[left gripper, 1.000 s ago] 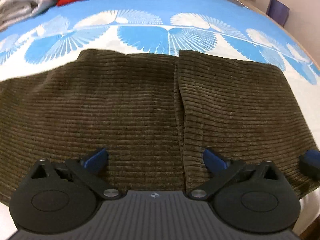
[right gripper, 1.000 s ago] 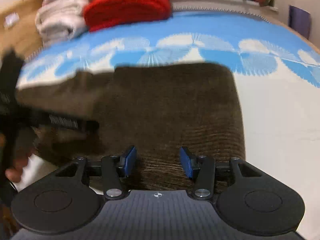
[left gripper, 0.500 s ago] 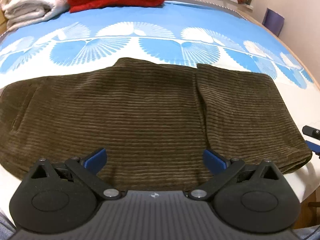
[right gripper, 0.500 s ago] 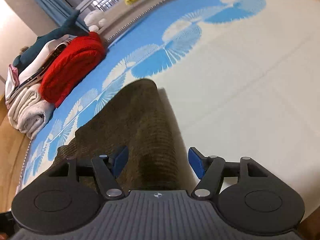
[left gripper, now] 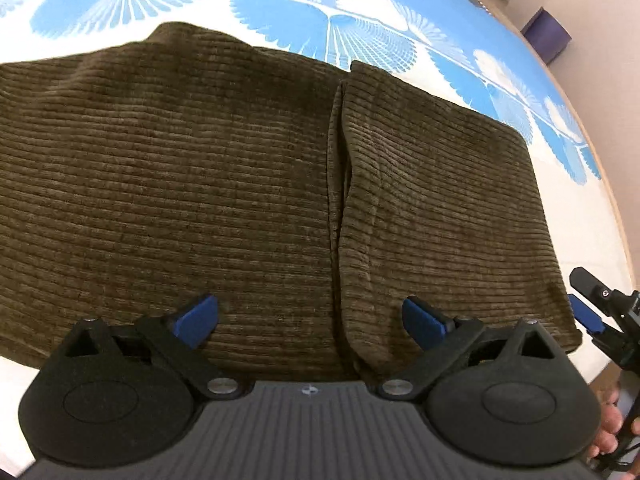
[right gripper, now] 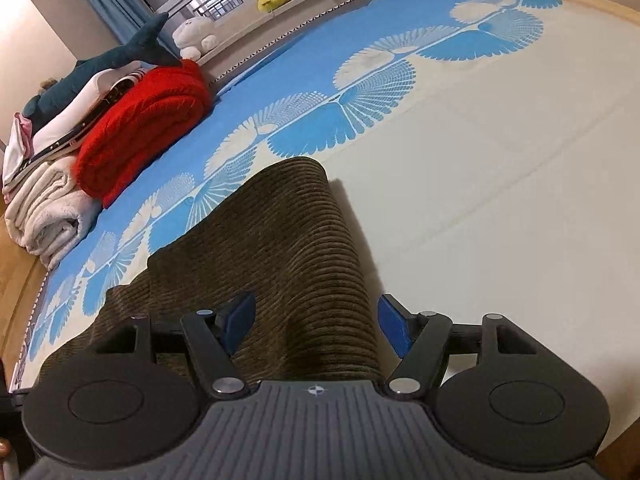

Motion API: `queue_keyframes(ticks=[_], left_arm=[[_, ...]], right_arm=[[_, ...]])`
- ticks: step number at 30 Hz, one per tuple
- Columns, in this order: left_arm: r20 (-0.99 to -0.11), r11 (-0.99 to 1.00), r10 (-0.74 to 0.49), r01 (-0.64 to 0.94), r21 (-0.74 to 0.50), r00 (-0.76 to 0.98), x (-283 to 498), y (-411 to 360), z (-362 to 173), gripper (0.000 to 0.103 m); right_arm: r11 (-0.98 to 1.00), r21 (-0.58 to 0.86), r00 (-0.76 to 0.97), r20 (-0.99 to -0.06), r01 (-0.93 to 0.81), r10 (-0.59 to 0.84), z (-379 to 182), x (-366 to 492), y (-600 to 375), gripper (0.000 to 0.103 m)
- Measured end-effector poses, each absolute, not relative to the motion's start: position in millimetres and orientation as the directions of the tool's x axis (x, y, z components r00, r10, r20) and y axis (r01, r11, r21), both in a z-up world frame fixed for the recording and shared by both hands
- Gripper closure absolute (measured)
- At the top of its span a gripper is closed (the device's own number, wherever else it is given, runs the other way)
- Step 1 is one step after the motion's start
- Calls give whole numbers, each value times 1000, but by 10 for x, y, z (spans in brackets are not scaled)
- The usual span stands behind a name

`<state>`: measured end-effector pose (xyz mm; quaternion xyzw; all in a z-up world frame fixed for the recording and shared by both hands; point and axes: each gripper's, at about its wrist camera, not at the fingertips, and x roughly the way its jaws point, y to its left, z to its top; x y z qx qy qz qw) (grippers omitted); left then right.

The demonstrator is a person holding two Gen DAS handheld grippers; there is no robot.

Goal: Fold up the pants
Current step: 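Move the left tool to the fold seam of the pants, then grasp the folded corduroy at the seam with the left tool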

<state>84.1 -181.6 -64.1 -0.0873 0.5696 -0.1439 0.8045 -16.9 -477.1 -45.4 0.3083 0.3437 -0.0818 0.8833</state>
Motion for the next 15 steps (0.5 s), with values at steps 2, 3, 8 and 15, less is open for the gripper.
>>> queue_keyframes(ticks=[2,3,8,15], left_arm=[[-881,922,-388,130,-366,271,846,-1855,-634,16],[-867,902,-432,123,-414,248,853,-1873,-622,22],[-859,874,-486,99,-476,163,903,-2001,-735,38],[-862,885,-463,57,-462,208,940,-1934,-620,86]], right_arm=[[795,489,749,-659,359,67,-461,-171,-4790,33],[793,490,747,-661,363,67,-470,-170,-4803,33],[775,512,752,-656,371,73,-476,-172,-4842,33],[770,520,746,-661,369,88,-498,-171,-4843,33]])
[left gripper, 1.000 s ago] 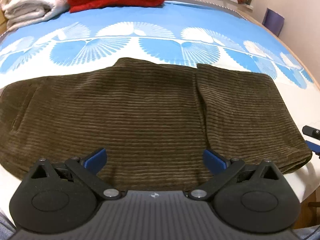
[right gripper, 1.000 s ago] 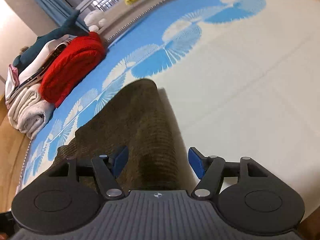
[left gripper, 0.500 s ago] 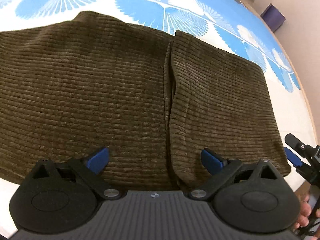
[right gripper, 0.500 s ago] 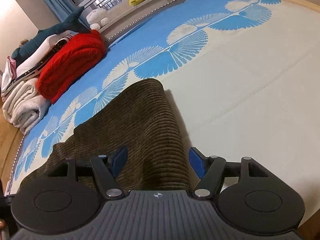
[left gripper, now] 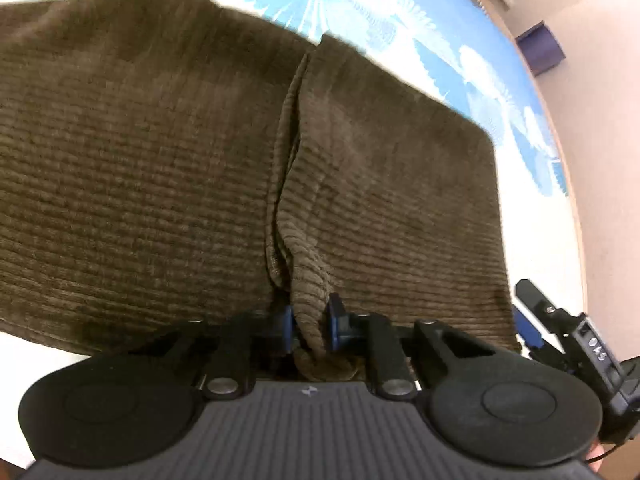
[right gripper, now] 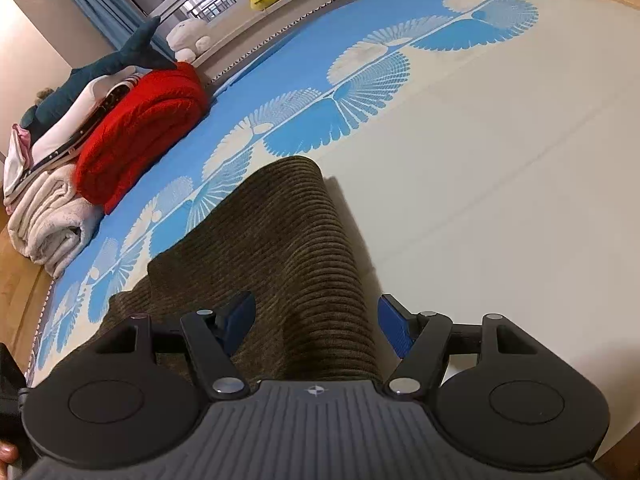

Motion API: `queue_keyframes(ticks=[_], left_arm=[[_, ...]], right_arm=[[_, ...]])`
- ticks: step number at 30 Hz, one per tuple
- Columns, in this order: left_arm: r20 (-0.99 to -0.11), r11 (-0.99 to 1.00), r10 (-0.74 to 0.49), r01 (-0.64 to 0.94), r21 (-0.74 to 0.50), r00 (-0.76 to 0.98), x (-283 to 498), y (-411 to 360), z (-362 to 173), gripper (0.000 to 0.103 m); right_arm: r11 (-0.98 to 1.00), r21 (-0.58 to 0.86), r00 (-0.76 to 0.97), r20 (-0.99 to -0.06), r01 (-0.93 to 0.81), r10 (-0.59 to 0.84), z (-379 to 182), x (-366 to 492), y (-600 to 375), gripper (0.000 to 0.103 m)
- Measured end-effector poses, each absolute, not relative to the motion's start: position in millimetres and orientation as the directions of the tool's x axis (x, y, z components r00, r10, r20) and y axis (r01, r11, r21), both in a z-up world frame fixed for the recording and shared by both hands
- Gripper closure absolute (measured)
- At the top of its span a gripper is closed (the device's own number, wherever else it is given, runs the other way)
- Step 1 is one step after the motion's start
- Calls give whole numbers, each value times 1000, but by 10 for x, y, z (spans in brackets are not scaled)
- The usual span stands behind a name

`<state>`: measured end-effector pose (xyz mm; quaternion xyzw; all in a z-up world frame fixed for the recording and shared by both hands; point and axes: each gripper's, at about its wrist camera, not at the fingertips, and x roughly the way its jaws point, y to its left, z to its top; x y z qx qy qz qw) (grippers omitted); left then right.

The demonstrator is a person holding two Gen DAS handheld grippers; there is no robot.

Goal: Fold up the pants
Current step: 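Grasp the folded corduroy at the seam with the left tool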

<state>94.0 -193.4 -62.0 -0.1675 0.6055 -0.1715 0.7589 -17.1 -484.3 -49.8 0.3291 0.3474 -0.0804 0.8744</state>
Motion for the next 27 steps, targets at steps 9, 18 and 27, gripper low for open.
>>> queue_keyframes(ticks=[9,18,27], left_arm=[[-744,846,-533,244,-474,403,961,-2087,530,87],[-842,910,-408,86,-405,352,1038,-940,-297,86],[-828,882,-464,70,-467,315,1025,-837,-689,82]], right_arm=[[762,517,745,-663,391,68,-476,-168,-4842,33],[779,540,771,-625,318,118,-360,-70,-4667,33],[819,489,697,-699,299,163,-493,199,-4355,33]])
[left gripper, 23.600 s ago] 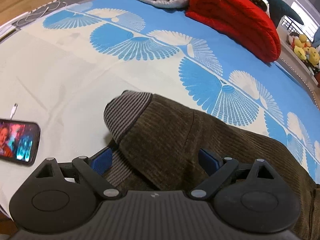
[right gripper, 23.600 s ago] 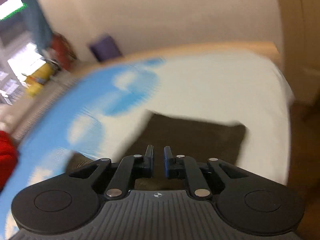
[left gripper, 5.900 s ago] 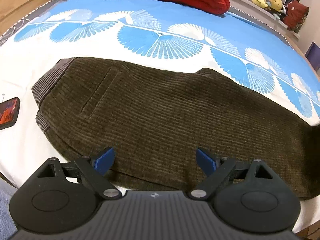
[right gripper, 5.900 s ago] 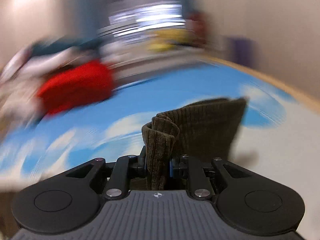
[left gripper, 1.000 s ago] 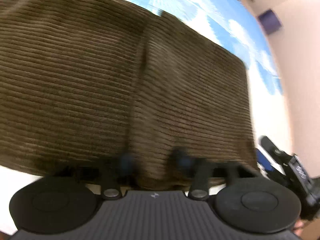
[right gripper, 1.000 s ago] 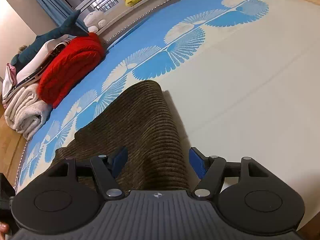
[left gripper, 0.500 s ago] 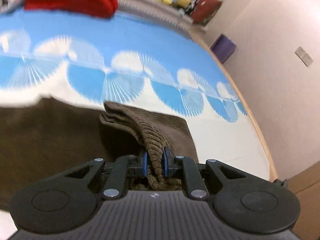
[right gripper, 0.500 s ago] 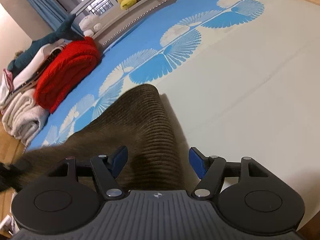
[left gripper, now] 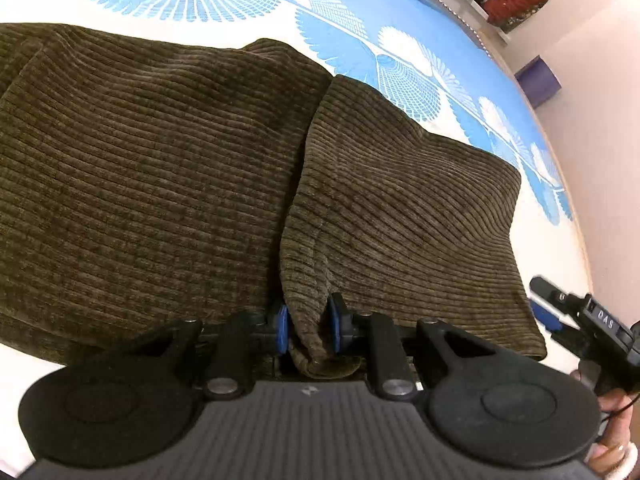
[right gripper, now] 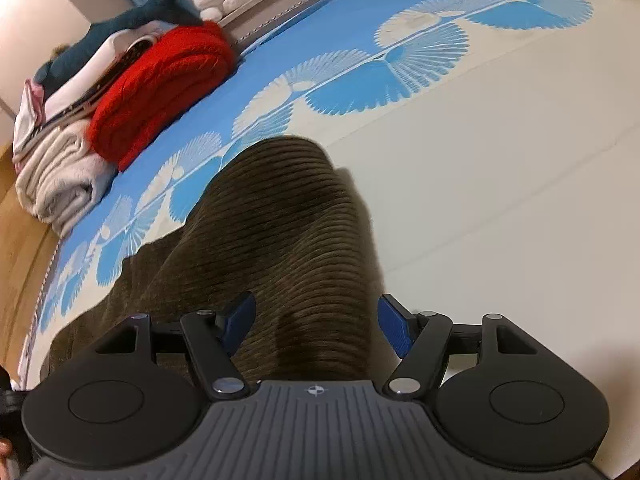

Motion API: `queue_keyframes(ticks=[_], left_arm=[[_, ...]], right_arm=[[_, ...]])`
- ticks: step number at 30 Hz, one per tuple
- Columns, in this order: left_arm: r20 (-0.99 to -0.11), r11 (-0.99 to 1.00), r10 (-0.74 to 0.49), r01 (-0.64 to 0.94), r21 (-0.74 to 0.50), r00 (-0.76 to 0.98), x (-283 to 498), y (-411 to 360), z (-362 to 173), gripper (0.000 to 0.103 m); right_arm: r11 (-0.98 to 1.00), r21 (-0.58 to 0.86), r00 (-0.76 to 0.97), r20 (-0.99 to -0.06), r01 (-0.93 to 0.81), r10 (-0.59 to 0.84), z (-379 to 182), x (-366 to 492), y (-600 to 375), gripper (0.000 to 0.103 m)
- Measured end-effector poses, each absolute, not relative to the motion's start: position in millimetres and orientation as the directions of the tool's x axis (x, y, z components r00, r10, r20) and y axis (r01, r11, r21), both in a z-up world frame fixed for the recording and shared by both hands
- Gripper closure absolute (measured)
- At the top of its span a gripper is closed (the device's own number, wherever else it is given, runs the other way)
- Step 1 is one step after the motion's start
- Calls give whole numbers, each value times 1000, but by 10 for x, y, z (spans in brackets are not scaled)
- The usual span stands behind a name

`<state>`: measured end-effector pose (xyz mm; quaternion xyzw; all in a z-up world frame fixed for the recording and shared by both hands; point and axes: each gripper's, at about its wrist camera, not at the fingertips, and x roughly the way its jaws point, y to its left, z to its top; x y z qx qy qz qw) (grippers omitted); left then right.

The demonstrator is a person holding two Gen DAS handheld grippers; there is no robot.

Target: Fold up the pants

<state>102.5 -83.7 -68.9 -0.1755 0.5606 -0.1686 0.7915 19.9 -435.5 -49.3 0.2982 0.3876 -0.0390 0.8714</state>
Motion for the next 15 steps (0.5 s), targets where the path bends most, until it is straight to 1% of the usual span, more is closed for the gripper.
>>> queue_keyframes(ticks=[1,3,5,6,7,8,9,13,15], left_arm=[[-824,876,-472,65,-477,315,1025,-812,-701,82],[-816,866,-487,48,-498,310,1036,-758,-736,79],[-803,850,-506,23,-526,314,1126,-706,-755,72],[-793,843,-511,11,-538,331,1206,-666,-740,69],[-784,837,-513,2,-547,350,1304,-624,-732,61],[-774,830,-519,-4,-558,363,1411,-576,-715,51],[-764,821,-530,-5,-571,368,1543,-549,-696,48],[-748,806,-561,30,-591,355,2040,-686,-763,47],[-749,797,-581,36,-603,317,2226,-790,-907,42]], right_arm=[[827,477,706,-693,296,147,-460,199,-4327,33],[839,470,750,-650,275,118,-355,186,-4292,33],[840,479,768,-629,256,124,-307,206,-4302,33],[837,477,763,-636,269,117,-318,226,-4309,33],[833,474,751,-650,287,111,-347,253,-4321,33],[829,472,737,-667,301,112,-380,277,-4325,33],[829,469,724,-680,305,119,-408,298,-4322,33],[844,448,723,-683,296,108,-431,305,-4284,33],[845,443,720,-686,300,104,-443,316,-4278,33]])
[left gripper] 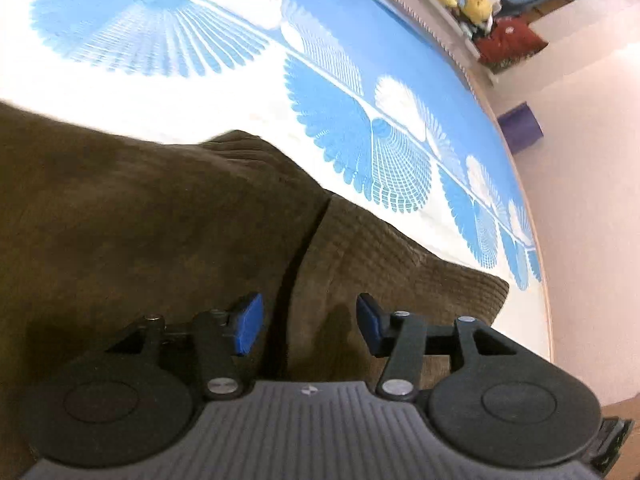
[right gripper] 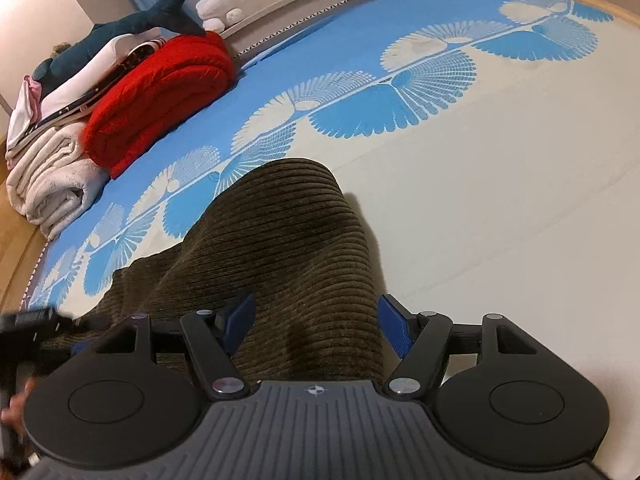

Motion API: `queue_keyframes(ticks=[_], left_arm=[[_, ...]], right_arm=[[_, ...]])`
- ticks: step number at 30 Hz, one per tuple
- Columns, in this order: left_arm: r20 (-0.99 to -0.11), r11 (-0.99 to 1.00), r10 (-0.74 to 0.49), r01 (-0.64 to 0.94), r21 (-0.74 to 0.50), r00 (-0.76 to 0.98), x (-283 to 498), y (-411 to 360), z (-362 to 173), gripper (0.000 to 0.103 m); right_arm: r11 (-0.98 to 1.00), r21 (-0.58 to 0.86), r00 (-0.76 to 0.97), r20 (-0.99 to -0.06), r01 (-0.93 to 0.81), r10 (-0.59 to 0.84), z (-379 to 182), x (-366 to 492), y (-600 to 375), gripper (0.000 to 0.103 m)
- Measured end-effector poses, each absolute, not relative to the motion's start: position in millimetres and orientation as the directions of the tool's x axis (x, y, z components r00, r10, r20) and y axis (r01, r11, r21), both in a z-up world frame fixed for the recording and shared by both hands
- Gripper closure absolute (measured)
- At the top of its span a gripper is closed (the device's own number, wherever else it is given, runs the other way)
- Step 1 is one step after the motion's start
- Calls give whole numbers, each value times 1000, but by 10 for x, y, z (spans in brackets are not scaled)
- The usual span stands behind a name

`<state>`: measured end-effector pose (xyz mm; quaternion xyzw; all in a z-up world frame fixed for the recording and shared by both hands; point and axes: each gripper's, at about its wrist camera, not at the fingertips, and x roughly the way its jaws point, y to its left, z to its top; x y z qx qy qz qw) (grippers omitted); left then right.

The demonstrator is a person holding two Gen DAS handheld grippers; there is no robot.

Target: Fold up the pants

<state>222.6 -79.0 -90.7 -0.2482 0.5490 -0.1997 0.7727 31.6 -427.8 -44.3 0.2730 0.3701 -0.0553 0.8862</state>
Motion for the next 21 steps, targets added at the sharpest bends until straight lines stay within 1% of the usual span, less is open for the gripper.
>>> queue_keyframes(ticks=[1,2,3,4,5,6,7,8,9,11,12,14,16,18,20,21], left_arm=[[-747,791,-590,33,-611,306,2317,-865,-981,35],[-736,781,-602,36,-624,309,2372,-927,-1004,25],[-721,767,-618,39,-641,313,2422,-973,-1034,23],[-708,751,-635,32,-660,310,2461,-1028,-1029,23],[-702,742,-642,20,-670,308,2484,-1097,-1011,28],[-704,751,-635,39,-660,320,2455,-1152,-985,37],[-714,772,-616,76,-631,332,2454,-1219,-942,68],[-718,783,-607,100,-614,341,2441,-1246,-919,68],[-716,781,-604,83,-618,350,2411,-1231,-901,69],[-698,767,-615,75,-637,367,2384,-1170,-871,80],[-693,767,-615,84,-636,376,2371,-1089,-782,83],[-671,758,-627,114,-642,394,2322,-1051,-642,89],[-615,728,-664,176,-663,426,2190,-1033,-384,90],[-571,729,-667,257,-635,479,1974,-991,-132,90],[-563,745,-647,270,-610,514,1859,-903,-81,89],[-593,772,-616,251,-584,518,1895,-896,-158,89]], right_arm=[[844,442,717,-689,305,101,-451,324,-4278,33],[843,439,713,-694,311,98,-461,339,-4285,33],[843,435,710,-698,316,94,-469,353,-4295,33],[844,430,707,-701,321,88,-474,371,-4305,33],[845,425,705,-704,325,83,-480,389,-4311,33],[845,421,703,-707,329,79,-482,413,-4314,33],[845,420,700,-710,332,78,-488,440,-4323,33],[844,422,698,-711,330,82,-493,468,-4322,33],[846,423,695,-713,325,90,-494,497,-4309,33],[854,412,680,-727,319,97,-487,533,-4249,32],[857,405,688,-721,318,86,-449,511,-4204,32],[876,417,720,-683,243,125,-351,458,-4109,33],[894,404,733,-665,193,142,-309,418,-4021,33],[909,368,711,-692,197,126,-350,430,-3980,33],[908,360,704,-701,215,111,-361,433,-3995,33],[903,369,711,-694,218,112,-349,427,-4006,33]])
